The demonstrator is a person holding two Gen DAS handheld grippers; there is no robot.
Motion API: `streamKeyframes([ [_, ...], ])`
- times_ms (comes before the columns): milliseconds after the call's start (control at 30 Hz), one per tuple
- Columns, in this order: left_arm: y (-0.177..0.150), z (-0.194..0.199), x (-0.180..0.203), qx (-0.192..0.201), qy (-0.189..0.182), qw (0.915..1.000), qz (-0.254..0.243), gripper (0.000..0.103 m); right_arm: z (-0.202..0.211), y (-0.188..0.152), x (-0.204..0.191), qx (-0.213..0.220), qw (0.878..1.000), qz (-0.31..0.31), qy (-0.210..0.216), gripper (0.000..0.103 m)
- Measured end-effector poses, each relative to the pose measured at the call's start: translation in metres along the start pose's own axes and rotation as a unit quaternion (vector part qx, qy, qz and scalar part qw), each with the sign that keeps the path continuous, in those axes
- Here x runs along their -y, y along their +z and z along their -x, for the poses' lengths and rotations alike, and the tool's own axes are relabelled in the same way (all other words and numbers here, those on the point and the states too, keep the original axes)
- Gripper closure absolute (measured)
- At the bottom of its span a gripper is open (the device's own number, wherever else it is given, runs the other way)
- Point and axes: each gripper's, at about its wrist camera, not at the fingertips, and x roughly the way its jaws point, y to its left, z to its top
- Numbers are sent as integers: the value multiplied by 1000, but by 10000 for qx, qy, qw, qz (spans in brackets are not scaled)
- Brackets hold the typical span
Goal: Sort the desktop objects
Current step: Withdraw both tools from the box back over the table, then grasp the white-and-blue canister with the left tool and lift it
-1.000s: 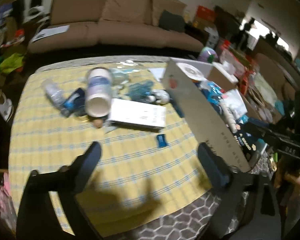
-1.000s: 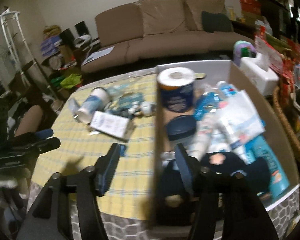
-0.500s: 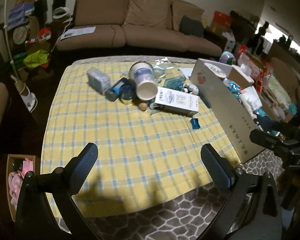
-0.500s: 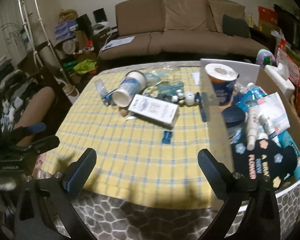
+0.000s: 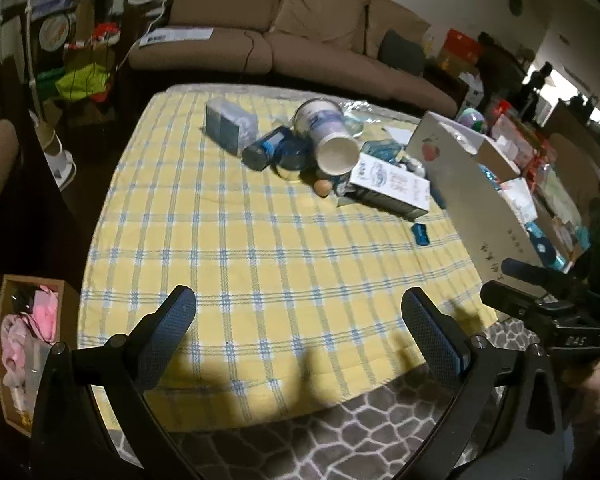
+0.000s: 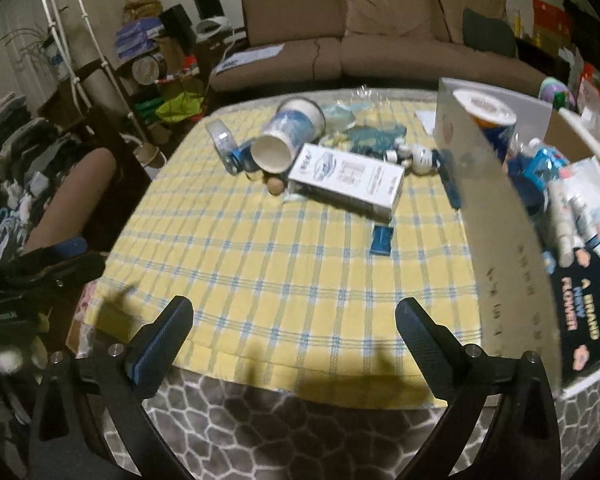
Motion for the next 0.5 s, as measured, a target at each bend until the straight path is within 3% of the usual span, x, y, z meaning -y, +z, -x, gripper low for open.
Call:
streamKeyframes([
  [267,21,-48,6,13,-343,9994,-21,0,-38,10,27,128,9995,-164,-249,0],
  [500,82,-89,6,106,-516,9981,315,0,-52,42,44,386,9988,-254,-150,0],
])
